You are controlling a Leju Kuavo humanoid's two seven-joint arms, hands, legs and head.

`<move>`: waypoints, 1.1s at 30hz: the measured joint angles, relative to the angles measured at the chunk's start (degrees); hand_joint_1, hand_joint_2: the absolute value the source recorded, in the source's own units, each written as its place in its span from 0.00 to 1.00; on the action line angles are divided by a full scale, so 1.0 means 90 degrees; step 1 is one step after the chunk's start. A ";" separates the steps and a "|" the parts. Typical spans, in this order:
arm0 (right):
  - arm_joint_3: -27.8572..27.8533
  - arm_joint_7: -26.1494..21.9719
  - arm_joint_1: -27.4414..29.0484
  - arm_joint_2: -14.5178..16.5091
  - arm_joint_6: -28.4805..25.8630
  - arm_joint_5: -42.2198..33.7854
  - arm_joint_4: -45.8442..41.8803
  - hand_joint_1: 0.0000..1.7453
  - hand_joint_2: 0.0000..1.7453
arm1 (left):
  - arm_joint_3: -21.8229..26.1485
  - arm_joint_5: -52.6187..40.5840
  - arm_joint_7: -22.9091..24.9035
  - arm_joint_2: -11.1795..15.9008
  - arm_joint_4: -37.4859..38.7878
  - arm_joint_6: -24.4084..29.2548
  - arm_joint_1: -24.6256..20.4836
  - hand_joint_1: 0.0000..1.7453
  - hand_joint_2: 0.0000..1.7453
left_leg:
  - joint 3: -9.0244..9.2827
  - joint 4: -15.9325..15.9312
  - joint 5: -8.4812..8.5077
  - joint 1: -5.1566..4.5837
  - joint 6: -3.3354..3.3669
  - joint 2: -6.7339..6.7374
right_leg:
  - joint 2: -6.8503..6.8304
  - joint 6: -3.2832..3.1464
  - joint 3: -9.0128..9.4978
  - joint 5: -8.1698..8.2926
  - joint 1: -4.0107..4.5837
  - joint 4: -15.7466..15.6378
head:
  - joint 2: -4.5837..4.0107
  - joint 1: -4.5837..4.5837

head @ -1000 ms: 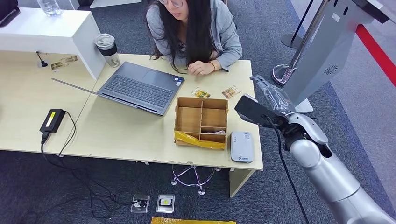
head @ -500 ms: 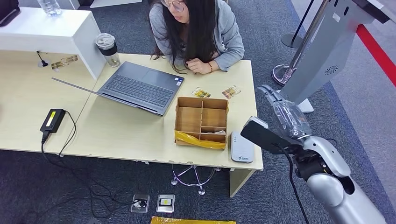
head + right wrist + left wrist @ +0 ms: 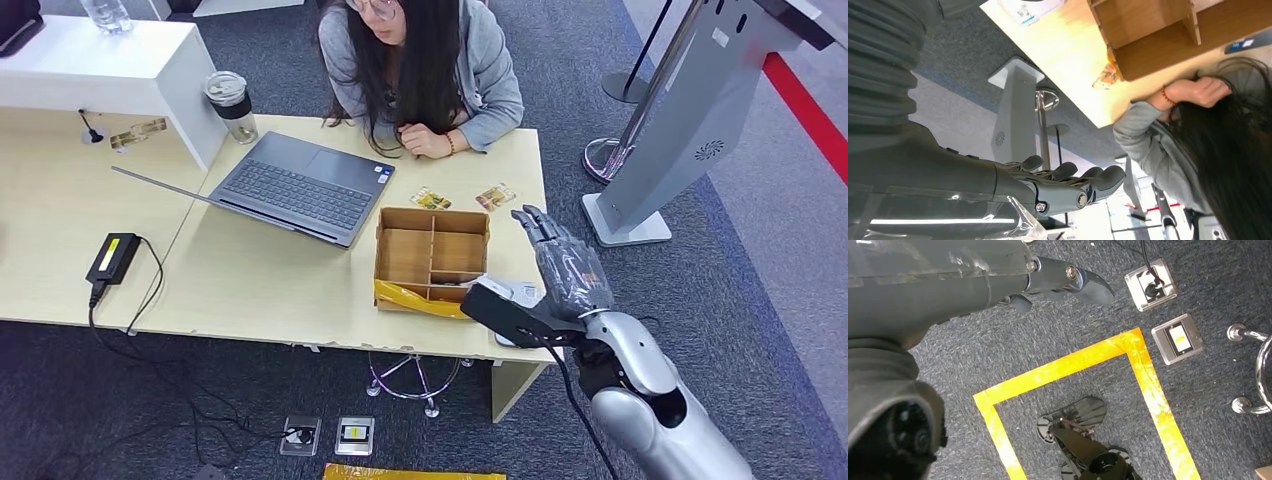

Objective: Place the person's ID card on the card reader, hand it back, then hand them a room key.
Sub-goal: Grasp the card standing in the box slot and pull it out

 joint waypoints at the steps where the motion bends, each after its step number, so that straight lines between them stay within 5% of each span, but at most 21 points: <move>1: 0.0021 -0.0005 -0.0028 0.0075 -0.0033 0.0038 0.0144 0.00 1.00 | 0.0000 -0.0009 0.0005 -0.0007 0.0000 -0.0005 -0.0002 0.00 0.00 | -0.0001 0.0000 0.0000 0.0000 0.0000 -0.0002 | -0.0002 0.0000 0.0000 0.0000 0.0000 0.0000 | 0.0000 0.0000; 19: 0.0228 -0.0188 -0.0471 0.1160 -0.0244 0.0523 0.1801 0.00 1.00 | -0.0001 -0.0091 0.0010 -0.0012 0.0000 -0.0147 -0.0022 0.00 0.00 | -0.0002 0.0000 0.0002 0.0001 0.0000 -0.0010 | -0.0007 -0.0002 -0.0002 -0.0001 0.0002 0.0003 | 0.0000 0.0001; 33: 0.0416 -0.0180 -0.0325 0.1374 0.0055 0.0599 0.1759 0.00 1.00 | 0.0000 -0.0040 0.0010 0.0018 0.0000 -0.0149 -0.0015 0.00 0.00 | 0.0000 0.0000 0.0002 0.0001 0.0000 -0.0009 | -0.0004 -0.0002 -0.0002 -0.0001 0.0001 0.0001 | 0.0000 0.0001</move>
